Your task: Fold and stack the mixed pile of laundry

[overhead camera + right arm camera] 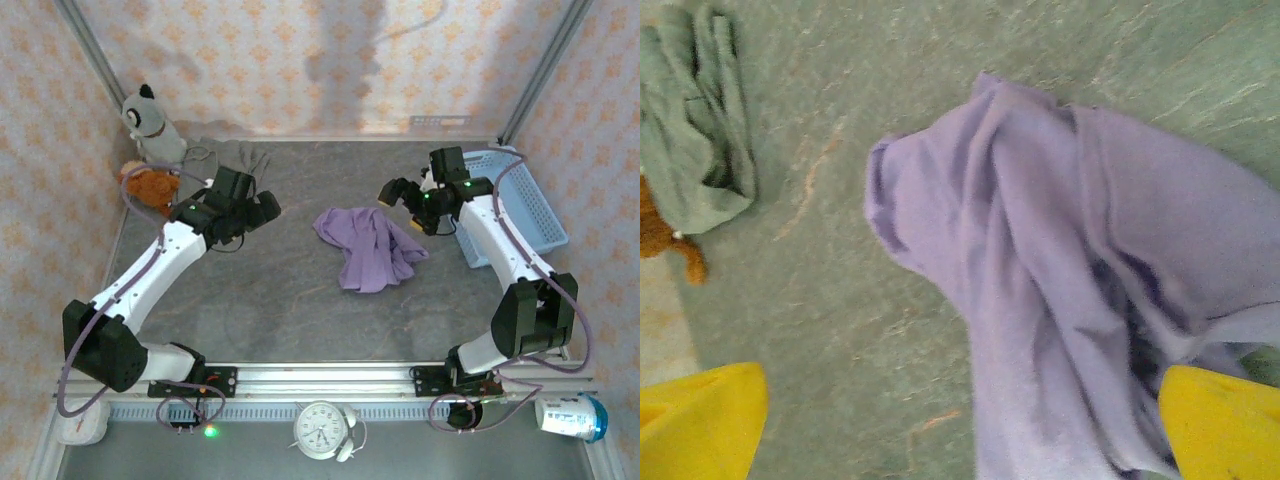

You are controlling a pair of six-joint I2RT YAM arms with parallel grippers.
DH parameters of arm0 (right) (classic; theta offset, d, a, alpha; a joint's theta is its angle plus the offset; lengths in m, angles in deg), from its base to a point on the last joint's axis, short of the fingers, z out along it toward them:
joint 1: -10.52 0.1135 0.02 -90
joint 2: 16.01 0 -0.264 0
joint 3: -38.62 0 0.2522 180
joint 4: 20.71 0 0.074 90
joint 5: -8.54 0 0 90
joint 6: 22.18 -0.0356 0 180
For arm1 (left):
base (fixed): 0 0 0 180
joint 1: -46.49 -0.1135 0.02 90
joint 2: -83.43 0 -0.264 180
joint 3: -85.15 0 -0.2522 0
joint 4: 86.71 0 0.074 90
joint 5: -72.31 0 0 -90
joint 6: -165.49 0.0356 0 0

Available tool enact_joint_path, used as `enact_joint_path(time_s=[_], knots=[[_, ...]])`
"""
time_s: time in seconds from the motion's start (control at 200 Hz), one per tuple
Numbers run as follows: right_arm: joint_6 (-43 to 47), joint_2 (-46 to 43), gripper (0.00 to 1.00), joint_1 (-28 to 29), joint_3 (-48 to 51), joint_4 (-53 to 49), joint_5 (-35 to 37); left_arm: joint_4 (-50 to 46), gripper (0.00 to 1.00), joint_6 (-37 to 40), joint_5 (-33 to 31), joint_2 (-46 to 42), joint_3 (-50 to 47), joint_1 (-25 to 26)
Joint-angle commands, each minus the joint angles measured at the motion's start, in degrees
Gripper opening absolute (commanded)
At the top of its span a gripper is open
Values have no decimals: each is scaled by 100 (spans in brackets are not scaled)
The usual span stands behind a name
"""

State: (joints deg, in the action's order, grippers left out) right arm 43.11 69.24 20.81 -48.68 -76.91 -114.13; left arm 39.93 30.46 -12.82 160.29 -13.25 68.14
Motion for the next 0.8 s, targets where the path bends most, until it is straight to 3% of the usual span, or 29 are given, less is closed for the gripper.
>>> enact_joint_path(time_s=[0.0, 0.25, 0.32, 0.43, 0.465, 0.485, 0.651, 0.796], knots=[[327, -12, 95, 177, 270, -160, 642, 18, 100, -87, -219, -43, -135, 330], [97, 652, 86, 1052, 704, 424, 1368, 162, 100, -373, -363, 231, -224, 934], [35, 1024, 77, 1177, 604, 556, 1417, 163, 100, -441, -388, 275, -236, 1004], [-32, 1537, 36, 1311, 236, 510, 1379, 89, 100, -460, -476, 282, -222, 1010], [-47, 1591, 17, 1342, 119, 476, 1377, 36, 100, -451, -556, 261, -213, 1011], [-51, 1597, 0, 1362, 46, 437, 1362, 2, 100, -443, -597, 237, -199, 1010], [-173, 1017, 0, 1399, -699, -23, 1017, -229, 100, -340, -1098, 61, -157, 979], [-238, 517, 0, 1431, -2130, -587, 115, -243, 100, -393, -1275, -69, -233, 741]])
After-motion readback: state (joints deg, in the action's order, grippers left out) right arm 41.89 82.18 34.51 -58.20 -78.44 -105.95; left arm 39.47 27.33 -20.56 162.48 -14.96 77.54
